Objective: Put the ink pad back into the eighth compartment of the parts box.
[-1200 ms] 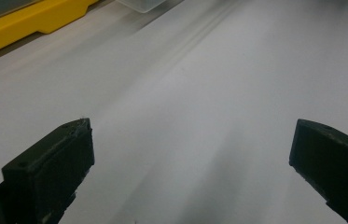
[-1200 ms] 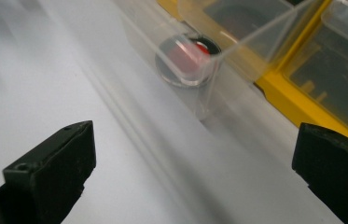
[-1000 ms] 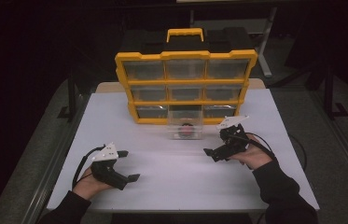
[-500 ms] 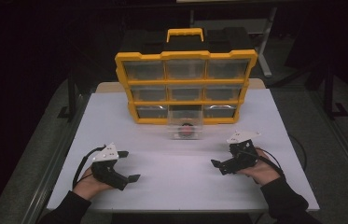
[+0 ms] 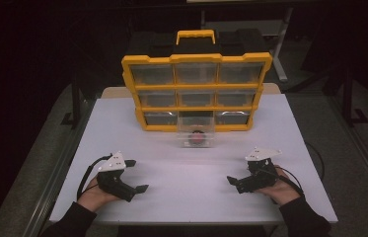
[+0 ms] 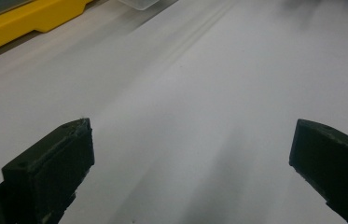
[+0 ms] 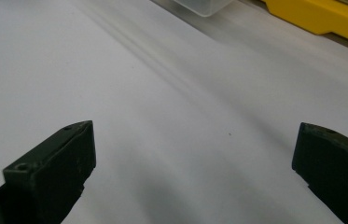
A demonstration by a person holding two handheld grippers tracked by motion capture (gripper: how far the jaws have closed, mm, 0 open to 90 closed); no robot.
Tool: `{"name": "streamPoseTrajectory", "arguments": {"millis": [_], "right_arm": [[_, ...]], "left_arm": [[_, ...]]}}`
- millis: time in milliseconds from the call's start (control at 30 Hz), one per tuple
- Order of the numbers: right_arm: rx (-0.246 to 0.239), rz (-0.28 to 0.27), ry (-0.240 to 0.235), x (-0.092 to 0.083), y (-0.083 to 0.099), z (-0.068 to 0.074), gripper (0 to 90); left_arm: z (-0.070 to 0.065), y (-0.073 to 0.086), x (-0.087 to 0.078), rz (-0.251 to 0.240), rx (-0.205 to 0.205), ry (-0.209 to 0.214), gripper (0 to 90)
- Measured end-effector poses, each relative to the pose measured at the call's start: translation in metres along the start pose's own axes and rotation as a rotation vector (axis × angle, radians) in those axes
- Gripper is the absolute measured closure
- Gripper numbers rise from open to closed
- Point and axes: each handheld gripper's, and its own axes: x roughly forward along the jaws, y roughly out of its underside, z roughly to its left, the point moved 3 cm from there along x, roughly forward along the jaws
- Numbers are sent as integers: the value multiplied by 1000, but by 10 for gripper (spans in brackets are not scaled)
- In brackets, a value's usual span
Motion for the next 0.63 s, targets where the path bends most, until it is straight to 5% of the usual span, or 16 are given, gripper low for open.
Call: {"name": "streamPoseTrajectory", "arguments": {"millis": [633], "right_arm": [[-8,-2,1,0,10,3,0]], "left_arm": [[1,4,3,14,0,-5,0]]}}
